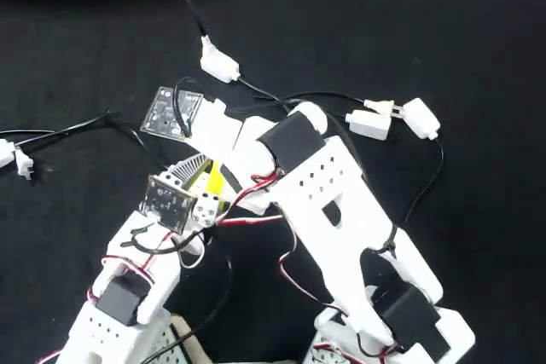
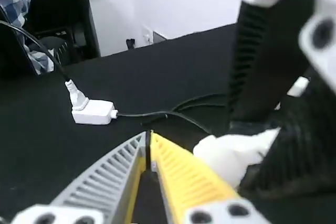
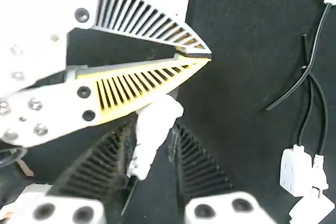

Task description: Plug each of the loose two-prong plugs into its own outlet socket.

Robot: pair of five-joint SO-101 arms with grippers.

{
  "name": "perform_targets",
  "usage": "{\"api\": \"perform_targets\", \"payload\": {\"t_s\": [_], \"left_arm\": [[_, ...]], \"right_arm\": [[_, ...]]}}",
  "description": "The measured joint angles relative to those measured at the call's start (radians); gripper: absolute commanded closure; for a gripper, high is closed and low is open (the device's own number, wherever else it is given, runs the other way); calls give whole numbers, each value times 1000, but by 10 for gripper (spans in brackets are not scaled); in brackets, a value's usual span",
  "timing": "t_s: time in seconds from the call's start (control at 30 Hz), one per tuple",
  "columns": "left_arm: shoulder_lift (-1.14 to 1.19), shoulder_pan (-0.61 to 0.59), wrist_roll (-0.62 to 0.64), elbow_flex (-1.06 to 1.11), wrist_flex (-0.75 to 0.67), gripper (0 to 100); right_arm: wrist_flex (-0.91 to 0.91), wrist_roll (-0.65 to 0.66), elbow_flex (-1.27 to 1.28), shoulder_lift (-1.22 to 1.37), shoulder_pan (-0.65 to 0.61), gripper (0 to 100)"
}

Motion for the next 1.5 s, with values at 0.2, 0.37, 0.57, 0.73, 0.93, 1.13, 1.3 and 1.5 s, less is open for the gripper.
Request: {"api": "perform_targets", "payload": {"t_s": [0.2, 0.37, 0.57, 0.73, 0.93, 1.13, 1.3, 1.5], "left_arm": [[-3, 0, -6, 14, 0, 971], [-3, 0, -6, 14, -3, 971], [-3, 2, -6, 15, -3, 971], [0, 2, -6, 15, 8, 971], [-2, 2, -6, 15, 31, 971], [3, -114, -9, 15, 21, 971], [3, -307, -9, 15, 11, 971], [3, -508, -9, 15, 98, 971]], "right_arm": [[0, 0, -5, 0, 0, 986], [0, -5, -6, 0, 0, 986], [0, -57, -48, 0, 0, 986], [0, -69, -58, 0, -2, 986], [0, -69, -58, 0, -2, 986], [-3, -121, -61, 0, 25, 986], [-35, -233, -61, 3, 63, 986], [-86, -436, -78, 163, 80, 986]]}}
